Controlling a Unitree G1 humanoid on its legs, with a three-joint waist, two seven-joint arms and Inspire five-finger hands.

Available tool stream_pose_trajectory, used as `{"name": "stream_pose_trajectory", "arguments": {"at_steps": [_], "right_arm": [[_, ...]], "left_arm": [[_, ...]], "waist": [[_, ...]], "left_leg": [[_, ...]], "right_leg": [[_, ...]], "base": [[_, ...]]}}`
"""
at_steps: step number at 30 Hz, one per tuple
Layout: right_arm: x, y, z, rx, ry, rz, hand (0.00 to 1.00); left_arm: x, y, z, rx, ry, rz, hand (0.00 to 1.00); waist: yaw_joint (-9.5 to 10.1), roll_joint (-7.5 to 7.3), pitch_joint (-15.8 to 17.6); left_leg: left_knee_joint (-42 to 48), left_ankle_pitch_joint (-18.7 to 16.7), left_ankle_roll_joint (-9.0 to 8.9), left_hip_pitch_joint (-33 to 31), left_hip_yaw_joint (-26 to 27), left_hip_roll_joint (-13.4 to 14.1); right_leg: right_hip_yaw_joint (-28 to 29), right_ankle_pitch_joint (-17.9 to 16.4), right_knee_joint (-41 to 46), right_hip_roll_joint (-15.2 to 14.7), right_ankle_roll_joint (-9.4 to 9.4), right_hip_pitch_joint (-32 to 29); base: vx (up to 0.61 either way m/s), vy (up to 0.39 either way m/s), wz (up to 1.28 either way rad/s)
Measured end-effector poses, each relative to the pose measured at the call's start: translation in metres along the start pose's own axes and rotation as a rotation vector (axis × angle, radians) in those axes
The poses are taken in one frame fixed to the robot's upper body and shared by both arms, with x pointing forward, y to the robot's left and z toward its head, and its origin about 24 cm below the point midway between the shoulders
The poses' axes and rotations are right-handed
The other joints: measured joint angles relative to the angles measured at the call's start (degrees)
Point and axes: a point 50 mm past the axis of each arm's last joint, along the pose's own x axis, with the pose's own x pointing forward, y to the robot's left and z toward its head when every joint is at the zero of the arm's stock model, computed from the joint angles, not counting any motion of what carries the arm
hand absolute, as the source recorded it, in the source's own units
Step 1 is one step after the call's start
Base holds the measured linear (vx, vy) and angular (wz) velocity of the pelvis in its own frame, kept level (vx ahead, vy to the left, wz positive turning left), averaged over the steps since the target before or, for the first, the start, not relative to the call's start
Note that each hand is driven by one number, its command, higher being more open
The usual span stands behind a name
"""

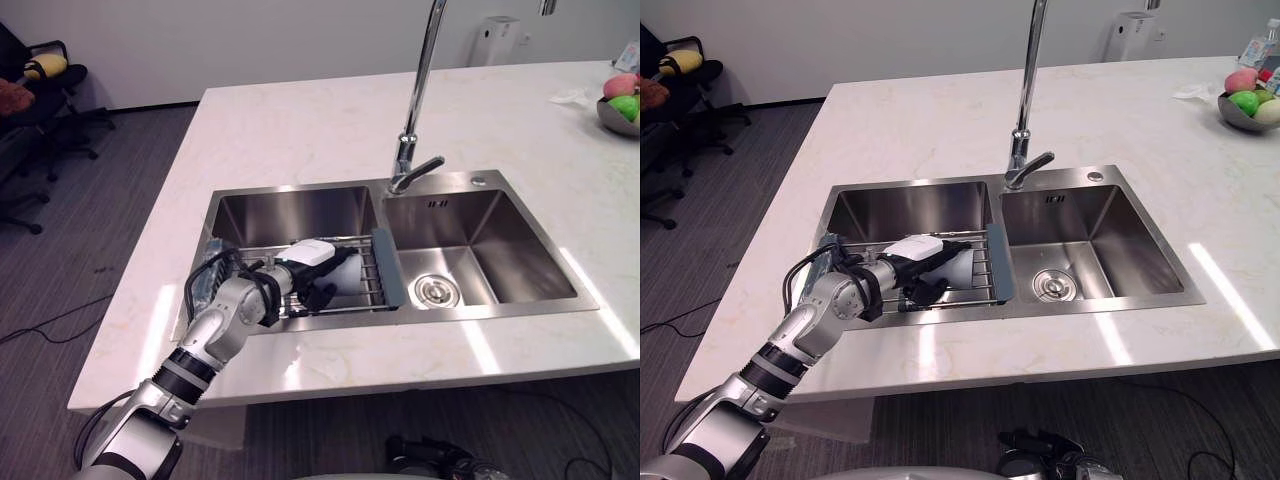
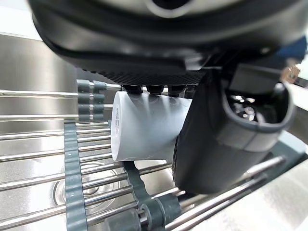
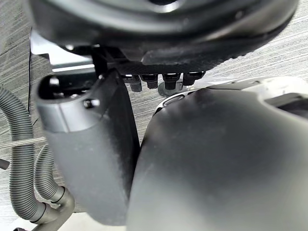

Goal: Walk over to the sink, pick up the cup, carry it to the dishwasher, place the cup inside the dishwasher, then close the dishwasher door

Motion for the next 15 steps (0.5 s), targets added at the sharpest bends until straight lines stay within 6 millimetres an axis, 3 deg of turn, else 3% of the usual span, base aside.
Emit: {"name": "stream_pose_trajectory", "arguments": {"at_steps": [9, 15], "right_arm": [[0.000, 0.001, 0.000, -0.005, 0.009, 0.012, 1.00], [0.000, 0.002, 0.003, -0.034, 0.019, 0.025, 1.00]], "left_arm": [[0.010, 0.005, 0.006, 0.007, 0.052, -0.055, 1.00], [0.023, 0.011, -0.007, -0.058, 0.153, -0.076, 1.00]], "waist": [[-0.11, 0.00, -0.01], [-0.92, -0.05, 0.01]], "left_leg": [[0.03, -0.17, -0.07, 0.26, 0.71, 0.03], [0.47, -0.61, -0.50, 0.60, 1.71, 0.42]], "right_leg": [[0.66, 0.00, 0.00, 0.18, 0.00, -0.06], [1.66, -0.01, 0.00, 0.64, 0.00, -0.16]], "base": [[0.00, 0.000, -0.03], [-0.03, -0.023, -0.09]]}}
